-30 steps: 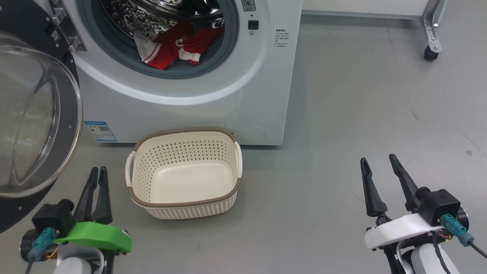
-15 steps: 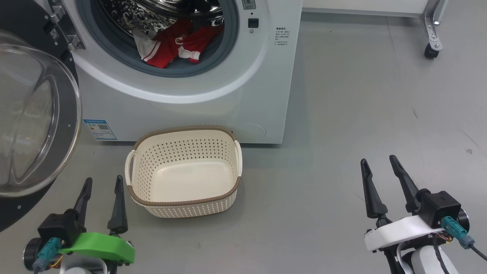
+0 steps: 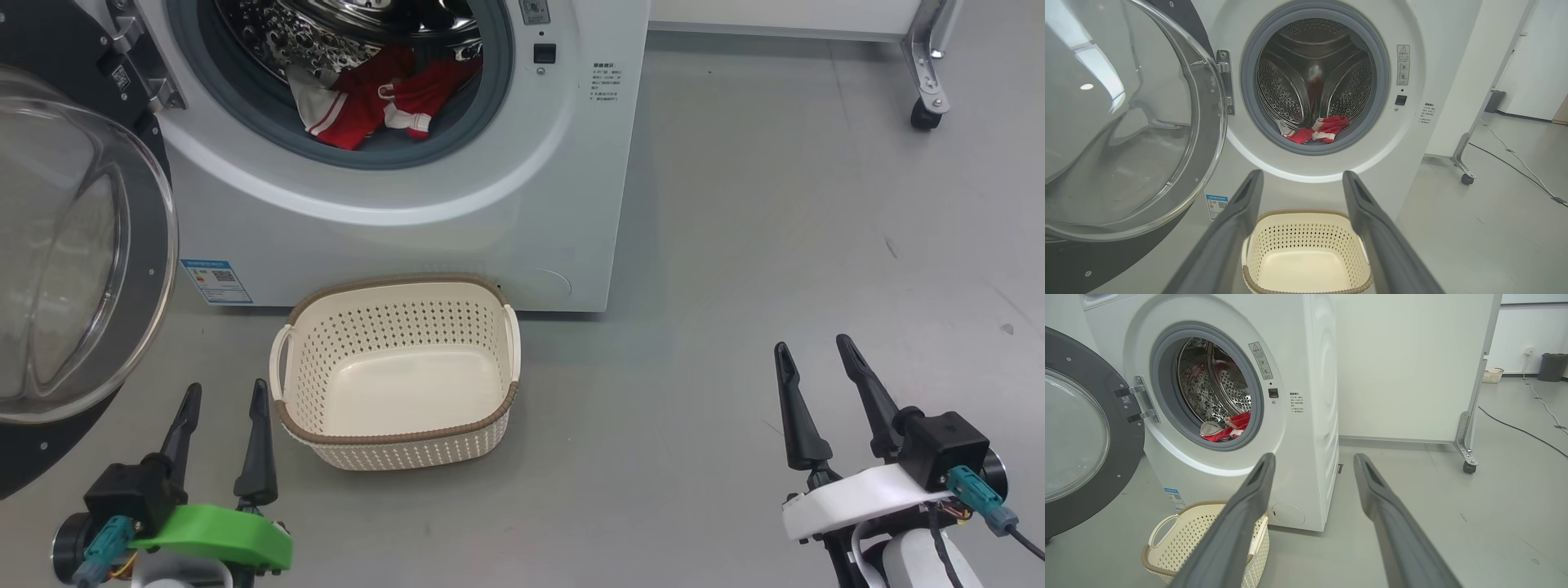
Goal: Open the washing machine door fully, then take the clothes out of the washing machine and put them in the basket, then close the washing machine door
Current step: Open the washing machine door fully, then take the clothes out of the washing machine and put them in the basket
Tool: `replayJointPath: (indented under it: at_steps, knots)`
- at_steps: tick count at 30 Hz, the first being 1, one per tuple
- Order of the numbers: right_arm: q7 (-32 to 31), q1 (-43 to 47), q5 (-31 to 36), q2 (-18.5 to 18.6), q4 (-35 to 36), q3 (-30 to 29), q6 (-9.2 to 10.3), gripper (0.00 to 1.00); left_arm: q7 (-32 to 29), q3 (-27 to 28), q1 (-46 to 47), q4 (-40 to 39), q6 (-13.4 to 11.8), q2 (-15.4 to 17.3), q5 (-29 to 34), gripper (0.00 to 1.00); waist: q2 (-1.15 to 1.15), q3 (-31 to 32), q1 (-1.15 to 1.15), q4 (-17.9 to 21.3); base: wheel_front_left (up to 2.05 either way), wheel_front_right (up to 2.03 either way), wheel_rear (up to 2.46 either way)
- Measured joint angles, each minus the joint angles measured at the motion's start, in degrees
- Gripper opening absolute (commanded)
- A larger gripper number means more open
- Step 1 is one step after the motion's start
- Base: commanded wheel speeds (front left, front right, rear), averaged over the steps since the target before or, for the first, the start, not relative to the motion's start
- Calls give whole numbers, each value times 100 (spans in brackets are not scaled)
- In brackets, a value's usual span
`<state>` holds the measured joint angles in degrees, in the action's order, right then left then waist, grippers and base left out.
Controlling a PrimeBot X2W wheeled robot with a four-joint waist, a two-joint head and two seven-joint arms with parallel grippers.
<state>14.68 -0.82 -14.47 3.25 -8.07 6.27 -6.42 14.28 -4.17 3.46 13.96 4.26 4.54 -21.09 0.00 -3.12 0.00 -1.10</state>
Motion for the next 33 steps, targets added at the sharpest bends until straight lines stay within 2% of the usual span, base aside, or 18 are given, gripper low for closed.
replayJointPath:
  at_steps: [33]
  knots:
    - [0, 47, 5, -42, -23, 63, -7, 100, 10, -2, -174, -97, 10, -42, 34, 100, 0, 57, 0, 66, 12, -12, 0]
